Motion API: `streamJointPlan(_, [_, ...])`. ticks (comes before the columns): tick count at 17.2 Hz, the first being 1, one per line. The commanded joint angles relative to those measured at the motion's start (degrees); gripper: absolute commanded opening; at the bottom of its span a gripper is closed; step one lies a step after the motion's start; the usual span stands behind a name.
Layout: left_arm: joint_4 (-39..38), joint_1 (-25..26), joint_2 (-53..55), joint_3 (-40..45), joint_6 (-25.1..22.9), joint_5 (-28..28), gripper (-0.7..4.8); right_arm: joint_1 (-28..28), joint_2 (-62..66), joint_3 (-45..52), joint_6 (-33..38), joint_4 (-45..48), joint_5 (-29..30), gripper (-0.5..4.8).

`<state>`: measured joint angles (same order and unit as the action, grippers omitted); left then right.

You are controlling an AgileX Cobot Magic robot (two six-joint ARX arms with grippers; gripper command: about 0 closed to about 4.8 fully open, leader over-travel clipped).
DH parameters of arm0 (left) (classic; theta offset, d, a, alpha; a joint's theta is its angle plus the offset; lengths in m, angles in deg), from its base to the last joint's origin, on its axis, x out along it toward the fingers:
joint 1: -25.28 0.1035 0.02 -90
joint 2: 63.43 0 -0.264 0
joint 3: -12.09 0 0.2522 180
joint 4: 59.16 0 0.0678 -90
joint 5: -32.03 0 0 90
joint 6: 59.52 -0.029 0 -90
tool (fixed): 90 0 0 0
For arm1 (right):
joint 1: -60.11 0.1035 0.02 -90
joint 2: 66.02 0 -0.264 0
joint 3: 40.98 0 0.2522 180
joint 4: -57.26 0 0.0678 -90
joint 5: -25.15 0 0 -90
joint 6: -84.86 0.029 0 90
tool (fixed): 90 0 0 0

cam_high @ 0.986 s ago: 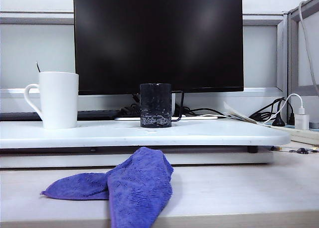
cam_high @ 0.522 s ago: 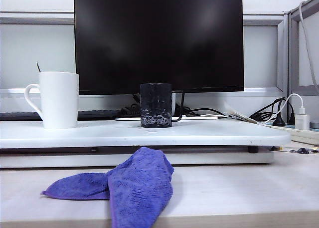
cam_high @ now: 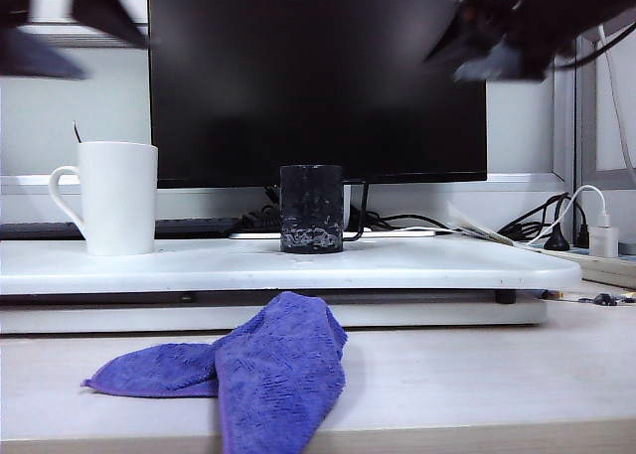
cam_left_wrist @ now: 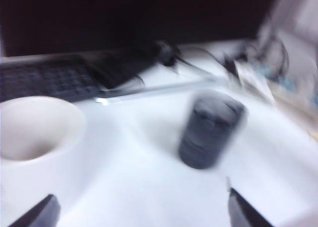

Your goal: Carefully pick up the black cup and pour some water from the black cup into the white cup.

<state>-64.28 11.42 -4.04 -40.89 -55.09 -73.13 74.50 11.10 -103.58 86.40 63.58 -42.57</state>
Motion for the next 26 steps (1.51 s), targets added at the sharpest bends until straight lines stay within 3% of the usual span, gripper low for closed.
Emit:
streamJointPlan(1, [0.9,-2.9,4.9,-1.5,-2.4,3.9,4.79,0.5,5.0,-0.9,-0.5,4.3,0.4,2.57])
streamJointPlan(6, [4.3,-2.9,10.1,-1.8,-5.1,5.1,4.79,2.3,16.2,-6.6,-1.8,5.9,2.1,2.57])
streamJointPlan(9, [5.1,-3.6,10.1,-2.3,-1.0,8.1,4.79,4.1,19.5,-7.7,-4.8,5.9,1.8,2.57])
streamJointPlan(16, [5.6,-3.8,10.1,-2.3,-1.0,8.3,4.79,4.1,28.3,-9.2,-5.7,12.0,-0.7,2.57])
streamJointPlan(20, [5.6,-3.8,10.1,-2.3,-1.0,8.3,4.79,4.2,31.7,-10.2,-2.5,18.2,-0.7,2.52])
streamJointPlan(23, [5.4,-3.8,10.1,-2.3,-1.0,8.5,4.79,6.1,34.6,-10.3,-1.5,26.0,-5.7,2.52])
streamJointPlan(26, [5.1,-3.8,10.1,-2.3,-1.0,8.5,4.79,7.2,36.3,-11.3,0.0,27.5,-6.1,2.52])
